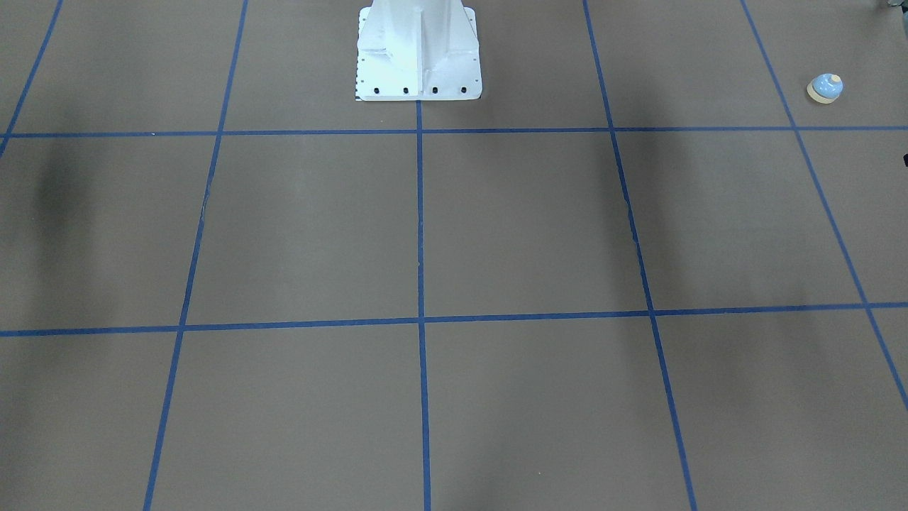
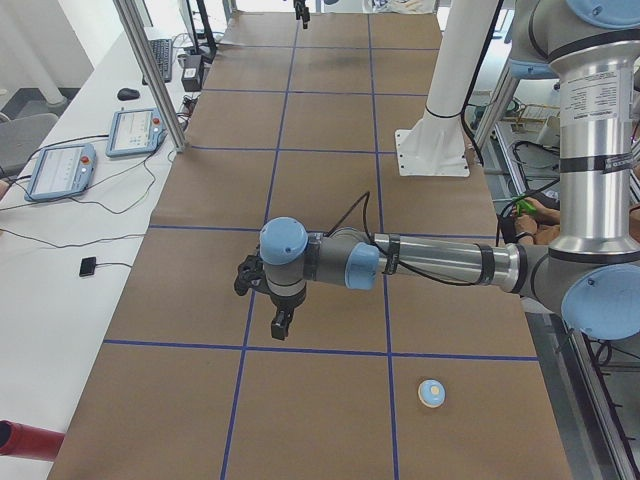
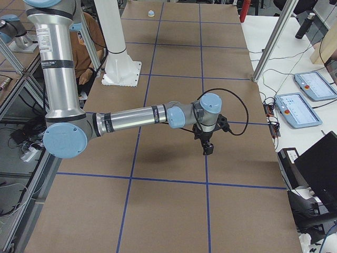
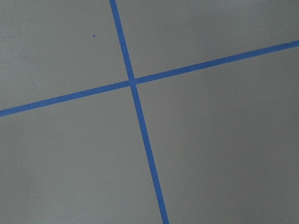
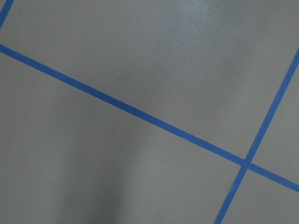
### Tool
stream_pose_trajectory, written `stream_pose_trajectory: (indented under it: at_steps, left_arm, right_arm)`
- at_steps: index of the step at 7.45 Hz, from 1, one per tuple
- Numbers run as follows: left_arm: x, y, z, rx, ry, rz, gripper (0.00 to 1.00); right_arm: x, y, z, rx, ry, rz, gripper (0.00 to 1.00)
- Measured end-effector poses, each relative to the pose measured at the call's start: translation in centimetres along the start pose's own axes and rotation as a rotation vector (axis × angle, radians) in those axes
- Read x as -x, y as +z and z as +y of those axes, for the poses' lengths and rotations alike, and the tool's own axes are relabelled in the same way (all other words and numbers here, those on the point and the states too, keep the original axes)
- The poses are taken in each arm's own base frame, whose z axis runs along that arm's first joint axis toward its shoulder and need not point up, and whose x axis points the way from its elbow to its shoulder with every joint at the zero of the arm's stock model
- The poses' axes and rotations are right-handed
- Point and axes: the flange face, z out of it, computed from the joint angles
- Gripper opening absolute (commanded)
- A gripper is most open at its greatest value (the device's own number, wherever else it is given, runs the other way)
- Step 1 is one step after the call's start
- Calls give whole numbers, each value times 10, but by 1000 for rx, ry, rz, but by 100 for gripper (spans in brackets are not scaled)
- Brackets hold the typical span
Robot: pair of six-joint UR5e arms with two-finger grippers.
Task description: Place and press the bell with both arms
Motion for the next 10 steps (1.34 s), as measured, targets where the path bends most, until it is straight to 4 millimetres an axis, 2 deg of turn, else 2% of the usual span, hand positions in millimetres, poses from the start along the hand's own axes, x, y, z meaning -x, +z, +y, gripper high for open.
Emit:
stream_pose_trajectory:
  at_steps: [3, 5, 7, 10]
  left_arm:
    - [-3, 41, 42, 77, 7, 11, 100]
    - [4, 59, 90, 62, 20, 14, 100]
    - [-3, 82, 124, 107, -61, 19, 100]
    - [12, 103, 197, 222, -133, 7, 100]
  right_arm:
    - [1, -3, -1, -6, -2, 0, 100]
    - [0, -2, 2, -8, -2, -2, 100]
    - [0, 0, 5, -23, -15, -3, 100]
    - [-1, 3, 7, -27, -19, -8, 100]
